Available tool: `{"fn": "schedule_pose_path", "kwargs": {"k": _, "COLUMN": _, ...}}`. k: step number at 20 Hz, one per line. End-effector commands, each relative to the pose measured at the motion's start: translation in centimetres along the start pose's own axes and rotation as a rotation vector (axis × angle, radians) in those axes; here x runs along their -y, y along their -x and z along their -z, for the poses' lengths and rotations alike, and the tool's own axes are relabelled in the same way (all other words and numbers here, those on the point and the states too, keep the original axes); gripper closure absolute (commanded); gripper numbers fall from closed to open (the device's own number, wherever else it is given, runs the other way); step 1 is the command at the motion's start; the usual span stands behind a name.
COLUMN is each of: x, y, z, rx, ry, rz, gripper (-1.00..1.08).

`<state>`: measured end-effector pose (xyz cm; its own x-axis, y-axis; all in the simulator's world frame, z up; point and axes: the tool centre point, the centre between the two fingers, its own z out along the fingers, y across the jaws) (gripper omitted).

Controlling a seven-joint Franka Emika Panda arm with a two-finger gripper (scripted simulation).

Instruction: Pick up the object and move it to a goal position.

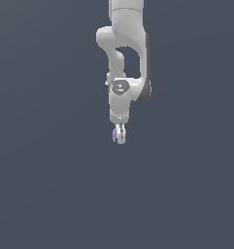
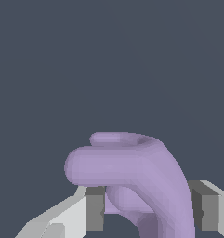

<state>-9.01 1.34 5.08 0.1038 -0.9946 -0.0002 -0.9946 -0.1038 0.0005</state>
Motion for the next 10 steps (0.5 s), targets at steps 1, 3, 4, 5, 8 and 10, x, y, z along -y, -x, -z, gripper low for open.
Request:
{"fn": "schedule_pose_path", "kwargs": {"k": 1, "x": 0.0, "y": 0.7, "z": 0.6, "rx": 0.000, "ry": -0.001, "rz": 0.001, "gripper": 1.08}}
{"fn": "schedule_pose_path", "kwargs": {"k": 3, "x": 0.1, "y": 1.6, "z": 1.3, "rx": 0.000, "ry": -0.001, "rz": 0.001, "gripper": 1.08}}
{"fn": "schedule_pose_path", "kwargs": {"k": 4, "x": 0.1, "y": 2.0, "z": 1.7, "rx": 0.000, "ry": -0.001, "rz": 0.001, "gripper": 1.08}}
{"fn": "schedule_pose_path", "kwargs": {"k": 5, "x": 0.1, "y": 2.6, "z": 2.2, "rx": 0.000, "ry": -0.001, "rz": 0.001, "gripper": 1.08}}
{"fn": "schedule_pose_path", "kwargs": {"k": 8, "x": 0.2, "y": 4.4, "z": 3.8, "rx": 0.000, "ry": -0.001, "rz": 0.001, "gripper": 1.08}}
{"fn": "schedule_pose_path", "kwargs": {"k": 10, "x": 0.2, "y": 5.9, "z": 5.1, "rx": -0.001, "ry": 0.000, "rz": 0.001, "gripper": 1.08}}
